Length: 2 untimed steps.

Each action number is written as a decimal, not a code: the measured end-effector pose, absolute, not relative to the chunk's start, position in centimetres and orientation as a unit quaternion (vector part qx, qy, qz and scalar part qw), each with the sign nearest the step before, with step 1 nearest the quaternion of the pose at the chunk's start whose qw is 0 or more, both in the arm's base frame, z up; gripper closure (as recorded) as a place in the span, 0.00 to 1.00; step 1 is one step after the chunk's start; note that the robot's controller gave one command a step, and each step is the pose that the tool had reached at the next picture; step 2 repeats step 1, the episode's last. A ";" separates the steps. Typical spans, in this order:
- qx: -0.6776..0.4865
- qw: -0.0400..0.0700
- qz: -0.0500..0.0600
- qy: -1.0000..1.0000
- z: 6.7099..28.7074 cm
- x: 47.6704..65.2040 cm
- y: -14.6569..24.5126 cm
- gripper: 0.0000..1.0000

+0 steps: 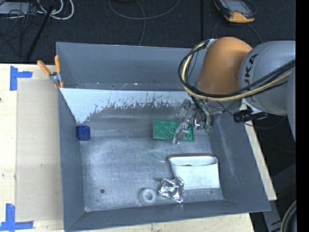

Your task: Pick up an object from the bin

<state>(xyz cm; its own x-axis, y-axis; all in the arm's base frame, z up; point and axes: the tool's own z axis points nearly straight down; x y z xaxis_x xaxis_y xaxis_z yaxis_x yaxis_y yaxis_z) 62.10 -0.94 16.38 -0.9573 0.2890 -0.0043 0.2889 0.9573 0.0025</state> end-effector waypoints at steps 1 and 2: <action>0.144 0.003 0.001 0.990 19.9 62.2 -0.9 1.00; 0.144 0.003 0.001 0.990 19.9 62.2 -0.9 1.00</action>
Offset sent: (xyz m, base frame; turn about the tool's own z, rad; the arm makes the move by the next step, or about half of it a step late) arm 0.0000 0.0001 0.0338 0.0000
